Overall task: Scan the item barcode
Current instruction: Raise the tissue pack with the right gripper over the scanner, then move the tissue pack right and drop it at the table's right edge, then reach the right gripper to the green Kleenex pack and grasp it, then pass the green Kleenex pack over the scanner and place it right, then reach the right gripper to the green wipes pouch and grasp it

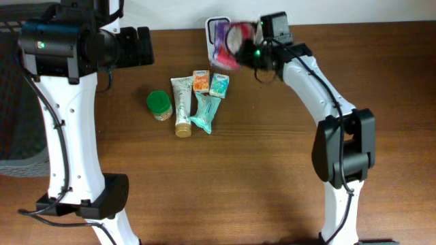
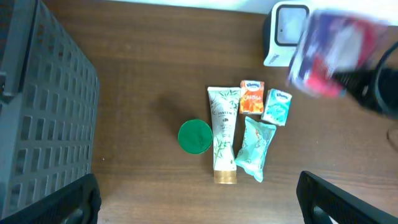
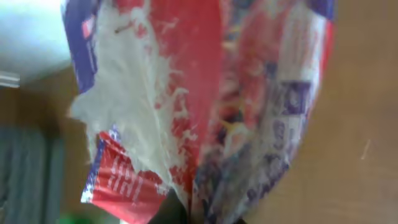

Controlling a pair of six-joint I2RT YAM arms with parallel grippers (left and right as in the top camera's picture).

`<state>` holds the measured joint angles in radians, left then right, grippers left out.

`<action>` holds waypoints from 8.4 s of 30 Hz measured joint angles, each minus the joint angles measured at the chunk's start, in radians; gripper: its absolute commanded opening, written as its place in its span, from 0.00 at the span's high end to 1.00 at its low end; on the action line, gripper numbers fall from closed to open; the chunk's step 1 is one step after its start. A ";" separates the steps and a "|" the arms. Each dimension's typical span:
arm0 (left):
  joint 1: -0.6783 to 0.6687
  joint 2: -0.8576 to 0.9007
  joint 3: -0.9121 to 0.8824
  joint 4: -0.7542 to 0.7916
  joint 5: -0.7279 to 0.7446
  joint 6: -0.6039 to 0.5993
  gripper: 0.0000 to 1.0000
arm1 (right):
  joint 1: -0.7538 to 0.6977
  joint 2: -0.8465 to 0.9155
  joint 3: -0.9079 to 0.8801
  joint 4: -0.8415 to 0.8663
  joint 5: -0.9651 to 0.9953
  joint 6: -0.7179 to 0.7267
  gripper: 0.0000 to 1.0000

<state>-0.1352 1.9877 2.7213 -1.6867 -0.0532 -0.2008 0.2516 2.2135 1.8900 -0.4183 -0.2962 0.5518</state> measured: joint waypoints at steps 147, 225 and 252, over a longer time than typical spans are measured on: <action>0.000 0.000 0.000 -0.001 0.000 0.000 0.01 | -0.306 0.177 0.121 -0.747 -0.237 -0.402 0.45; 0.000 0.000 0.000 -0.001 0.000 0.000 0.01 | 0.230 0.179 0.362 -0.780 0.053 -0.003 0.05; 0.000 0.000 0.000 0.000 0.000 0.000 0.01 | 0.215 0.174 0.126 -0.717 0.212 -0.085 0.66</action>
<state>-0.1352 1.9877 2.7213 -1.6871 -0.0532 -0.2008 0.4664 2.3871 2.0155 -1.1355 -0.0845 0.4664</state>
